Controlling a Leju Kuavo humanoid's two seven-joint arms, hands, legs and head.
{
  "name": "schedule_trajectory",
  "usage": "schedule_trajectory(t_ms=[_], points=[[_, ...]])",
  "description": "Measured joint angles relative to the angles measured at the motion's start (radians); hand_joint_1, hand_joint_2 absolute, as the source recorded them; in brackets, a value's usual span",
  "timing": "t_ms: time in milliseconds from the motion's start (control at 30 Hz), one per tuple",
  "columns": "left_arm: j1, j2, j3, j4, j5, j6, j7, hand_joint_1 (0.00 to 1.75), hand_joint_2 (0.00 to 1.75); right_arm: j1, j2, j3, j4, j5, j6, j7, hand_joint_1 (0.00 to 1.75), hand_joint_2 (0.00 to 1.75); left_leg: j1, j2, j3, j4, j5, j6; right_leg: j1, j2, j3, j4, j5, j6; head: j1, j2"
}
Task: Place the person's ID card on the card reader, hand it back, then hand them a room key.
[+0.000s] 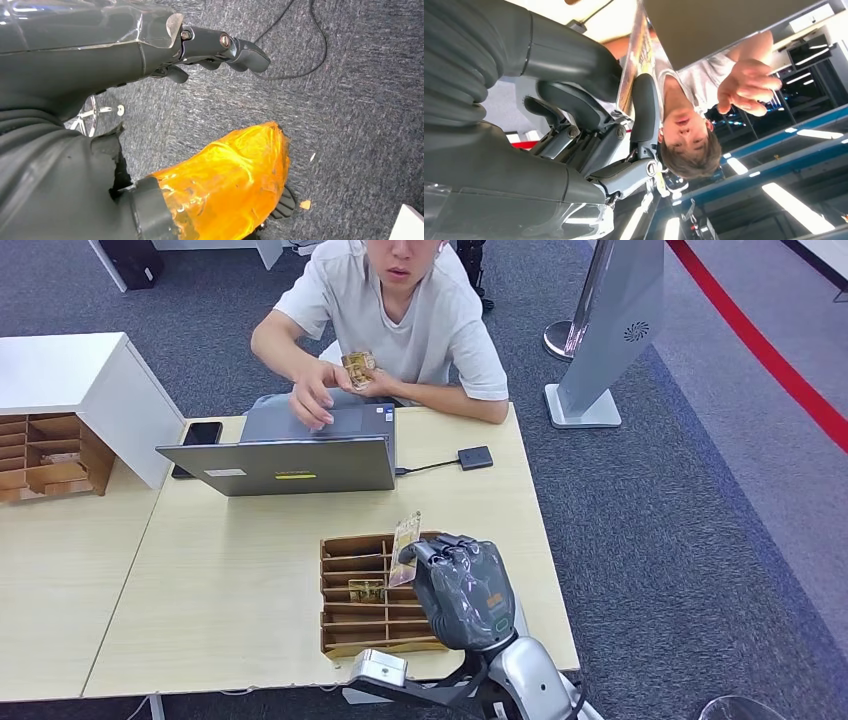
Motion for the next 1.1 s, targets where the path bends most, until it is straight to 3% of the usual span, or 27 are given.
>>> schedule_trajectory(t_ms=[400, 900, 1000, 1100], points=[[-0.001, 0.000, 0.000, 0.000, -0.015, -0.004, 0.000, 0.00, 0.00, -0.062, 0.003, 0.001, 0.000, 0.008, 0.022, -0.003, 1.74, 1.75, 0.000, 0.000, 0.000, 0.000, 0.000, 0.000, 0.000, 0.000, 0.000, 0.000, 0.000, 0.000, 0.000, 0.000], [-0.020, 0.002, -0.005, 0.000, -0.051, -0.006, 0.017, 0.00, 0.00, -0.174, 0.056, 0.003, 0.070, 0.002, 0.087, 0.032, 1.72, 1.75, 0.000, 0.000, 0.000, 0.000, 0.000, 0.000, 0.000, 0.000, 0.000, 0.000, 0.000, 0.000, 0.000, 0.000], [-0.023, 0.003, -0.011, 0.000, -0.058, -0.006, 0.022, 0.00, 0.00, -0.187, 0.067, 0.003, 0.091, -0.006, 0.099, 0.042, 1.70, 1.75, 0.000, 0.000, 0.000, 0.000, 0.000, 0.000, 0.000, 0.000, 0.000, 0.000, 0.000, 0.000, 0.000, 0.000], [-0.025, 0.003, -0.019, 0.000, -0.063, -0.006, 0.024, 0.00, 0.00, -0.197, 0.077, 0.004, 0.113, -0.011, 0.106, 0.048, 1.55, 1.75, 0.000, 0.000, 0.000, 0.000, 0.000, 0.000, 0.000, 0.000, 0.000, 0.000, 0.000, 0.000, 0.000, 0.000]])
